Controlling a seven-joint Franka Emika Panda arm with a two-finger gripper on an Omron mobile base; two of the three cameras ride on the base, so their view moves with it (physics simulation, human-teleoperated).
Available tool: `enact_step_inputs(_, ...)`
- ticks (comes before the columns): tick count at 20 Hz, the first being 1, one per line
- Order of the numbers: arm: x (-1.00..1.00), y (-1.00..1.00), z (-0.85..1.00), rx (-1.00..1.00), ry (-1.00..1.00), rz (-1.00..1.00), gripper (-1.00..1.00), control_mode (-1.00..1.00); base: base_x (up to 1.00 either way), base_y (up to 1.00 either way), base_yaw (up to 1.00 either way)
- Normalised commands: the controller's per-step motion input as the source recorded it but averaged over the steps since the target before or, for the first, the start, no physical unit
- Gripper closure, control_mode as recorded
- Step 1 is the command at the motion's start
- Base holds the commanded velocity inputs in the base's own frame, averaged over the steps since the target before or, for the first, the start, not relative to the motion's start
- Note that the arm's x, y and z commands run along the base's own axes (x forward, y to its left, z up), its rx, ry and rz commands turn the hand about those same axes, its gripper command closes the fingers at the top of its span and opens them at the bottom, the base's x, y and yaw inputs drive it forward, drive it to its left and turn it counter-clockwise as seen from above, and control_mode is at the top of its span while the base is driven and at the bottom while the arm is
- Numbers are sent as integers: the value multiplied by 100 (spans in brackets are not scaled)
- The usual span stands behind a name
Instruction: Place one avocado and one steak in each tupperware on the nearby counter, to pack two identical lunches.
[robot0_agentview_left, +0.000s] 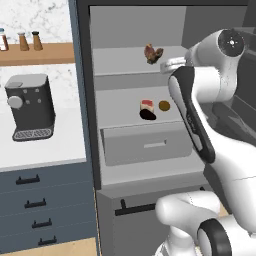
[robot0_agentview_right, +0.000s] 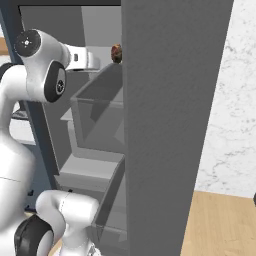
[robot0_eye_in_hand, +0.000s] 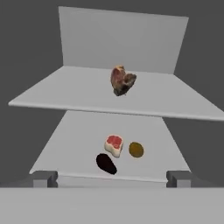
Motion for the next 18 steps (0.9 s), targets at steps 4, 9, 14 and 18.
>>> enact_step_inputs(4, 45, -9, 0, 0, 1, 0, -100, -100, 0, 0, 0)
enact_step_inputs(9, 51, -8, 0, 0, 6, 0, -100, -100, 0, 0, 0)
enact_step_inputs(14, 50, -8, 0, 0, 6, 0, -100, -100, 0, 0, 0)
enact_step_inputs(18, 53, -2, -1, 0, 2, 0, -100, -100, 0, 0, 0)
